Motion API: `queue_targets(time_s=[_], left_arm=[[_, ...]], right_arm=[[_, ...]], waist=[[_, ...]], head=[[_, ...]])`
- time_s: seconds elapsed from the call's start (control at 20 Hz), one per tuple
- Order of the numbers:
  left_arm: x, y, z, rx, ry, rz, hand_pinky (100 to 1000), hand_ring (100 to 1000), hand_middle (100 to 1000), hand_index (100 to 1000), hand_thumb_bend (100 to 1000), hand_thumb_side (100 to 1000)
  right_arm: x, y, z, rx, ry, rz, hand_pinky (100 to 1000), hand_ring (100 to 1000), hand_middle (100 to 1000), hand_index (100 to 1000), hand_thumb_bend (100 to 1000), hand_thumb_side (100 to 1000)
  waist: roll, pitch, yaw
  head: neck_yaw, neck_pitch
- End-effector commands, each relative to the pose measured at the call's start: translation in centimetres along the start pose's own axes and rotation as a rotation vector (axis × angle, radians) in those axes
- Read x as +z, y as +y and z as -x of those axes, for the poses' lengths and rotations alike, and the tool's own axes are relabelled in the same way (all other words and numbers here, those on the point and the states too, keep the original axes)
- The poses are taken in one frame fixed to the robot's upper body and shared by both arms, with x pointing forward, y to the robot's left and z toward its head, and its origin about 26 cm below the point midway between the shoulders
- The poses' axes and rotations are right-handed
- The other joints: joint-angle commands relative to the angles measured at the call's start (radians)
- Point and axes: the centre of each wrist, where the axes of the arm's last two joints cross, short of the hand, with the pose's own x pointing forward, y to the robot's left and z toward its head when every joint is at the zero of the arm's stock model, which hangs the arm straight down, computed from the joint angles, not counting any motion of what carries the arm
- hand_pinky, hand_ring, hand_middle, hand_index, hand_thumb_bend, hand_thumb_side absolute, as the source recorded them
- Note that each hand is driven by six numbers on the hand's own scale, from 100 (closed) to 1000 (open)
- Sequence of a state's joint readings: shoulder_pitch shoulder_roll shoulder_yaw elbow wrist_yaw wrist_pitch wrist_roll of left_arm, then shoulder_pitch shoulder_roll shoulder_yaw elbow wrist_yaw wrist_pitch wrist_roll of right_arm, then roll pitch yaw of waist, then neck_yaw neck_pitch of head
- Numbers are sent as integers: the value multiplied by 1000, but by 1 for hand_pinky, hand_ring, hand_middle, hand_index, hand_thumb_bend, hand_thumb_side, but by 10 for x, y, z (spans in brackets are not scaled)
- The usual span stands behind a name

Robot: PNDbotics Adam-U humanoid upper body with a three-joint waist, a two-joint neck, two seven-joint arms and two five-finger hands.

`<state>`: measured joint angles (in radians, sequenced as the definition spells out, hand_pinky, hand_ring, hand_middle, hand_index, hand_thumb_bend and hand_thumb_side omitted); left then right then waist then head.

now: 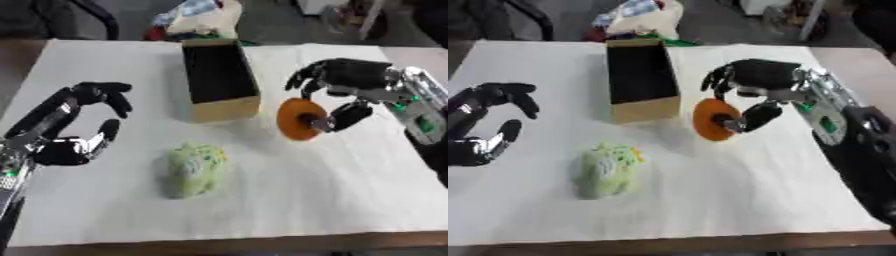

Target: Pick up objects on the table and place them in the box.

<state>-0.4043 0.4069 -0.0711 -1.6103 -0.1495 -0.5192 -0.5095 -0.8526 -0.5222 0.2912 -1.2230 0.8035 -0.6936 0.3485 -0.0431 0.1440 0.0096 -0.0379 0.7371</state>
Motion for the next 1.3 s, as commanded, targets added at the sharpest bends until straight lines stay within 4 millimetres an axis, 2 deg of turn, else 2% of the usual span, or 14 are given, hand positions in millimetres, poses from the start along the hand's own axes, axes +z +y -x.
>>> queue_targets(time_s=[0.05,0.2,0.35,0.5,0.65,0.75,0.8,0.85,0.9,1.0,1.1,1.2,1.3], left_arm=[[-4,8,-4,-26,-22,5,660,590,608,907,100,559],[-6,6,-4,-21,-33,10,660,591,609,907,100,559],[-9,5,-5,-16,-43,15,661,591,609,907,100,559],[-12,4,-5,-13,-54,20,660,591,609,907,100,560],[-17,3,-7,-10,-70,27,661,591,609,907,100,561],[-19,3,-7,-9,-79,31,661,591,609,907,100,560],[-20,3,-8,-10,-81,32,661,591,609,907,100,561],[-20,3,-8,-10,-82,32,661,591,609,907,100,561],[-20,3,-8,-10,-82,33,661,591,610,907,100,562],[-20,3,-8,-10,-83,33,661,591,610,907,100,563],[-20,3,-8,-11,-83,32,661,591,610,907,100,563],[-20,3,-8,-11,-83,32,662,591,610,907,100,563],[-21,3,-8,-11,-84,36,662,592,611,907,100,564]], right_arm=[[-13,-26,7,63,33,47,835,767,791,489,100,407],[-40,-35,7,72,63,86,836,766,794,494,100,399],[-68,-35,1,68,114,126,836,767,798,502,100,396],[-95,-29,-7,69,172,145,837,770,806,538,100,409],[-115,-15,-15,60,243,119,840,777,814,567,100,419],[-121,-5,-17,57,300,100,838,775,815,580,100,422],[-123,1,-18,53,331,94,835,773,815,591,100,394],[-124,6,-18,49,358,89,835,773,815,596,100,421],[-124,11,-19,47,378,82,836,776,819,639,100,424],[-124,19,-19,54,404,64,839,784,832,790,106,442],[-124,21,-18,78,416,48,849,797,848,929,199,467],[-123,19,-18,106,424,34,852,803,861,975,287,513],[-122,16,-17,132,427,34,854,806,866,988,332,547]], waist=[[6,-19,5],[11,-21,18],[15,-20,34],[17,-17,51],[18,-11,67],[21,-8,77],[22,-6,81],[23,-5,83],[23,-4,85],[24,-2,86],[24,-1,84],[24,-1,79],[25,-1,74]], head=[[-2,-8],[-11,-9],[-21,-14],[-35,-20],[-50,-25],[-59,-26],[-63,-27],[-66,-28],[-67,-28],[-68,-30],[-67,-31],[-65,-32],[-63,-31]])
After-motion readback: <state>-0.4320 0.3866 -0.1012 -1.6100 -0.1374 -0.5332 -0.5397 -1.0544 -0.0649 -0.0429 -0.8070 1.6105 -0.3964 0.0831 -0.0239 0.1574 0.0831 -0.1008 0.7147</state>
